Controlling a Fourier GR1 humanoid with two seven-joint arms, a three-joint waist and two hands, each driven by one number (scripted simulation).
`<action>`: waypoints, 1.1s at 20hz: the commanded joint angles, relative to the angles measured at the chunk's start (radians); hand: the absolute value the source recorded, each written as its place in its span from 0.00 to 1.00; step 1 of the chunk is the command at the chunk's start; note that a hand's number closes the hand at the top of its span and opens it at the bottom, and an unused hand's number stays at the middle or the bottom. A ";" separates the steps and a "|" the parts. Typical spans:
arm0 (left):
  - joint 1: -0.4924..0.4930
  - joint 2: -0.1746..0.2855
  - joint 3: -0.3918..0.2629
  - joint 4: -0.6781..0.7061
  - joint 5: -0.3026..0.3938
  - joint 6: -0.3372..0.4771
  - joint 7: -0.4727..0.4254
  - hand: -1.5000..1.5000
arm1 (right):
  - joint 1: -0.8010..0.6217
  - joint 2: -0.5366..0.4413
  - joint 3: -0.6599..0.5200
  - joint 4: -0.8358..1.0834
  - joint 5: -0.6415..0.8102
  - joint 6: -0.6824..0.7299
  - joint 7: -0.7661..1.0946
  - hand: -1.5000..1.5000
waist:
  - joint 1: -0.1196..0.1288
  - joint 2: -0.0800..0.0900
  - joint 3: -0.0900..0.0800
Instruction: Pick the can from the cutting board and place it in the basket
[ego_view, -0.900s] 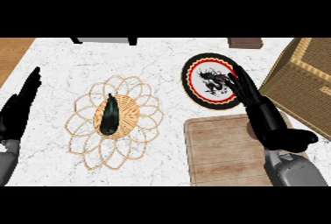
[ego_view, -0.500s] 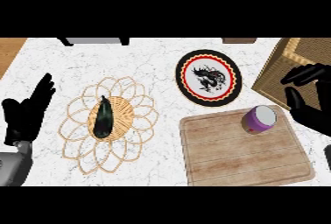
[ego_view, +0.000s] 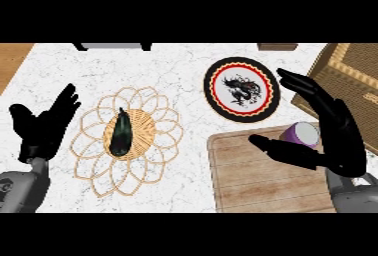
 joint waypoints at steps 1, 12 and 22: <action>0.014 0.002 0.026 -0.008 0.010 -0.007 0.013 0.50 | -0.014 0.020 0.065 -0.162 0.148 -0.028 0.310 0.00 | -0.007 -0.004 -0.001; 0.037 0.010 0.034 -0.012 0.014 -0.008 0.022 0.50 | -0.146 -0.371 -0.136 -0.269 0.275 0.410 0.992 0.00 | -0.045 -0.020 -0.007; 0.039 0.016 0.044 -0.028 0.013 -0.040 0.018 0.50 | -0.231 -0.458 -0.294 -0.407 -0.294 0.808 1.363 0.00 | -0.018 -0.005 -0.002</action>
